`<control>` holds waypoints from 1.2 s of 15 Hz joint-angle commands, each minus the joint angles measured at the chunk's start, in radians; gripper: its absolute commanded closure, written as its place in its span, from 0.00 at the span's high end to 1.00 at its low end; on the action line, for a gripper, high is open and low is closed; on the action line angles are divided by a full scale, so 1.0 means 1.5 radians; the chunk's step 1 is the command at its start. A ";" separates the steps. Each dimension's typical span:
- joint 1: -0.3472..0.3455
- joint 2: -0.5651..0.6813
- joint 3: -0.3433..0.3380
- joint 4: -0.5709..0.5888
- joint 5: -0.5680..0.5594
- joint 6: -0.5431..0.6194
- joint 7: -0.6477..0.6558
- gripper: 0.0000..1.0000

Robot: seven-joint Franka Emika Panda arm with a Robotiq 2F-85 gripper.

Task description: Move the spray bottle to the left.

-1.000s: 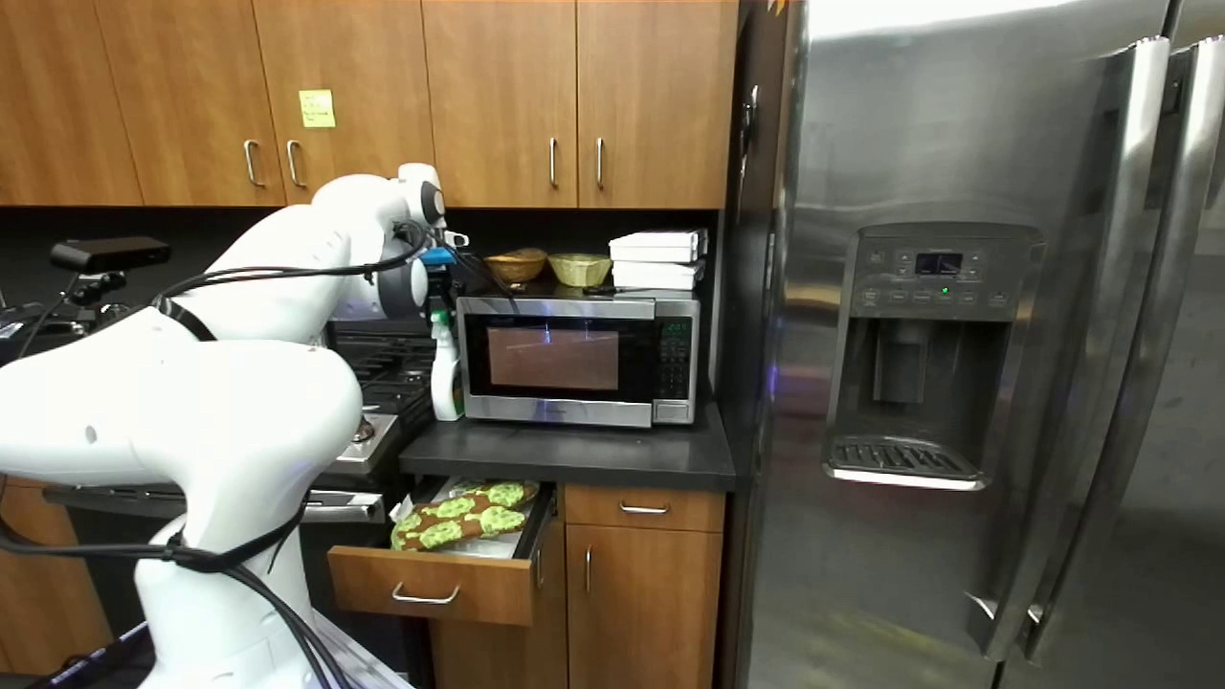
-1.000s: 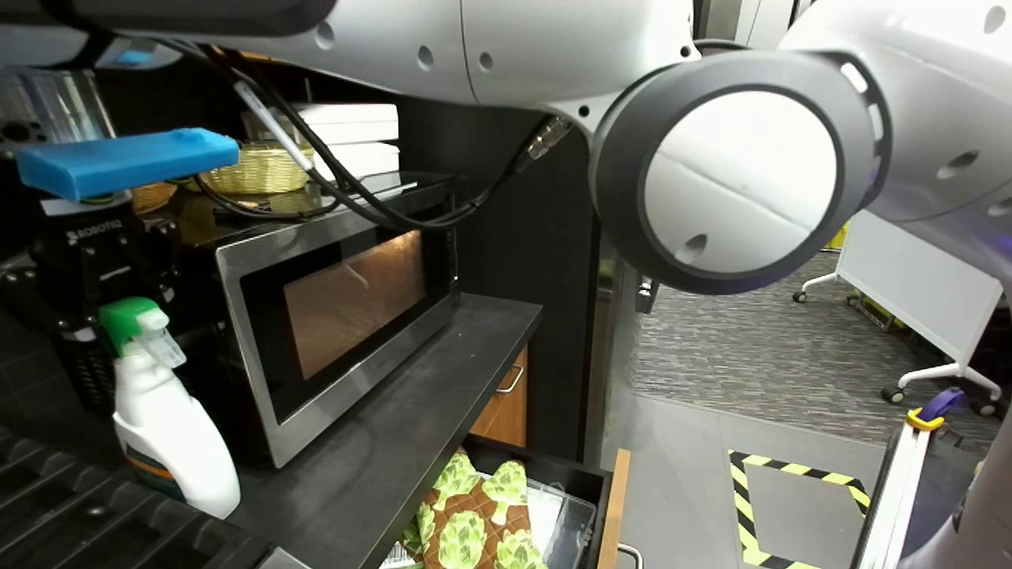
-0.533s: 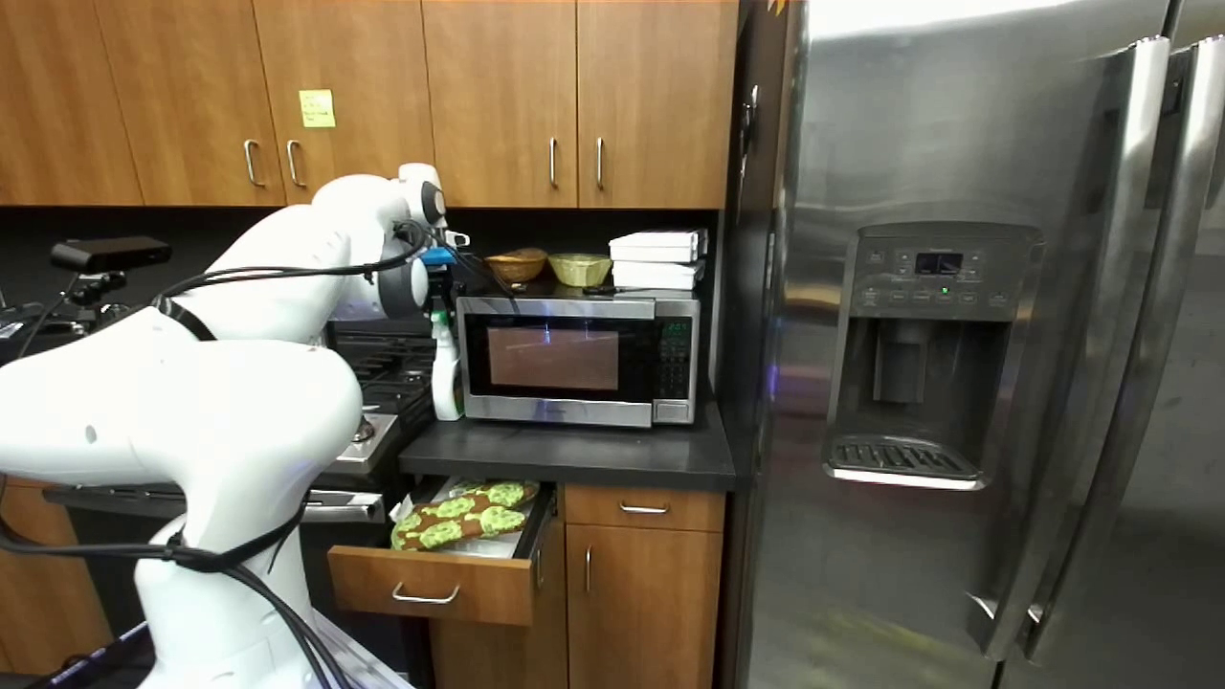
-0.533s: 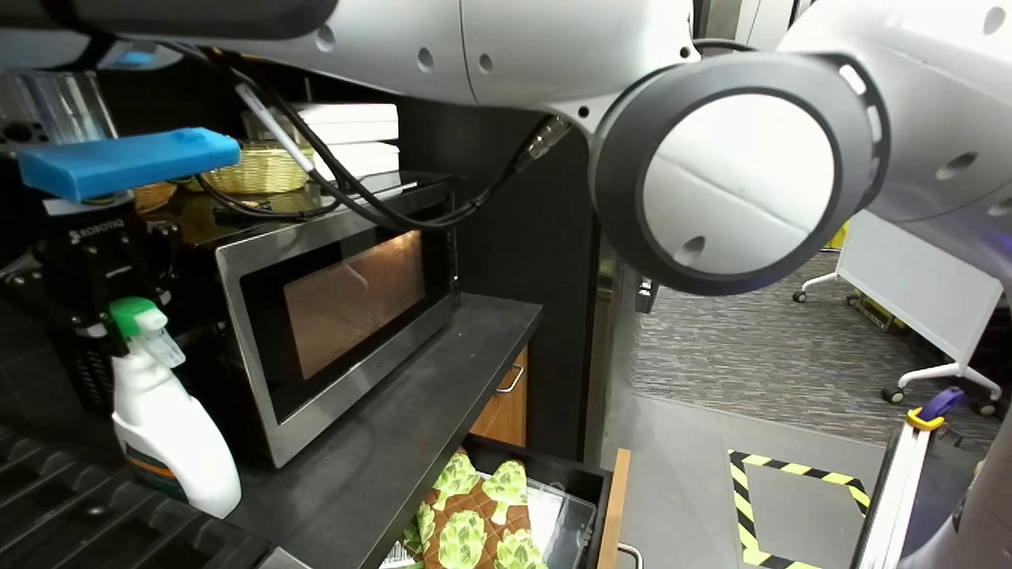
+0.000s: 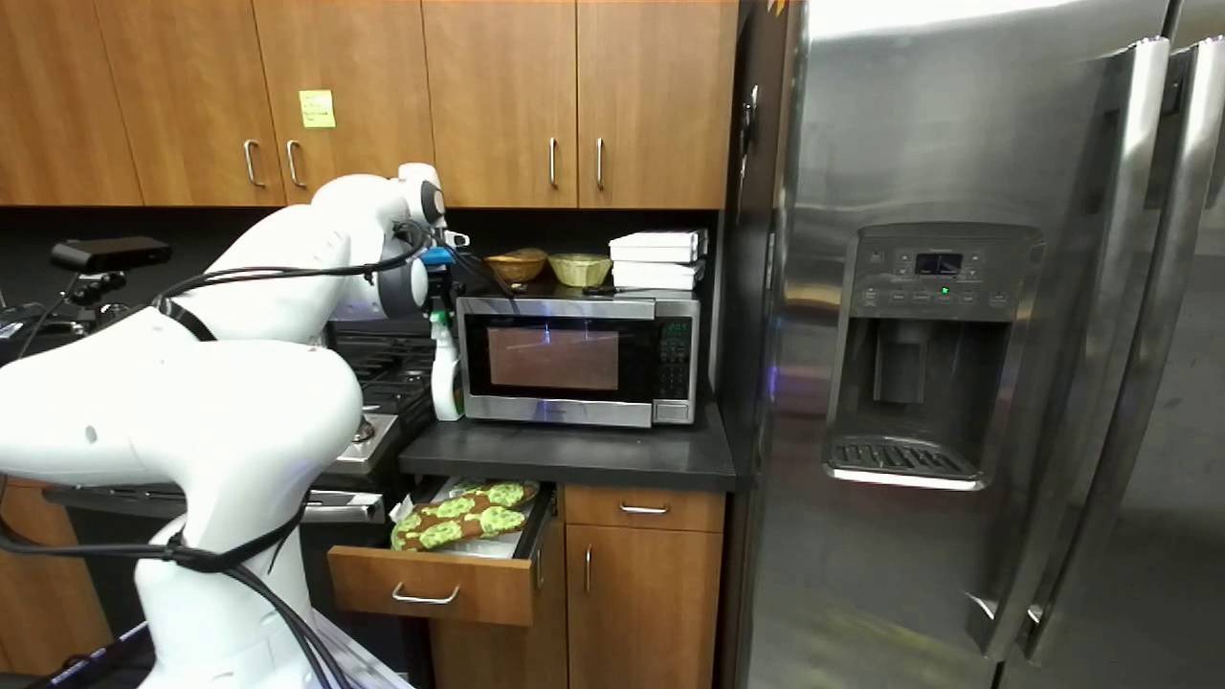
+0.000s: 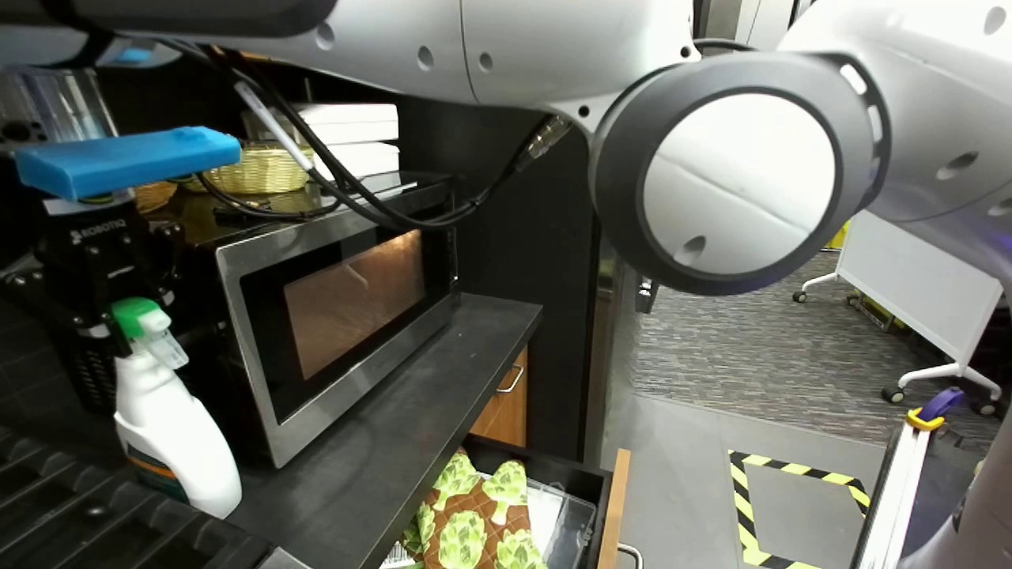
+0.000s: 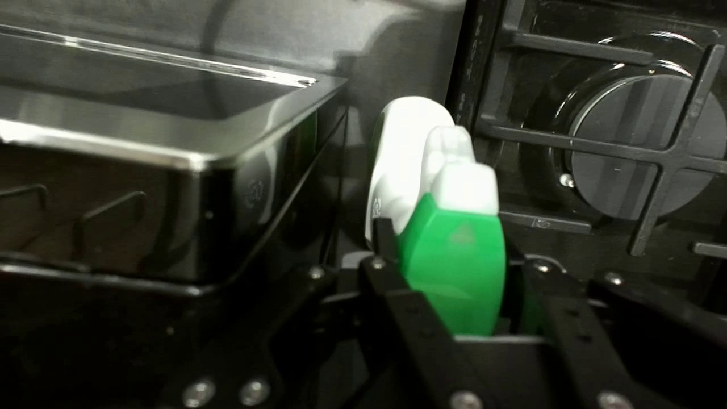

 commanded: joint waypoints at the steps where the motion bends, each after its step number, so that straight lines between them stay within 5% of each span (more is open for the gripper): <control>1: 0.005 -0.023 -0.006 -0.016 -0.005 -0.036 0.018 0.15; 18: 0.015 -0.036 -0.003 -0.013 0.002 -0.117 0.083 0.15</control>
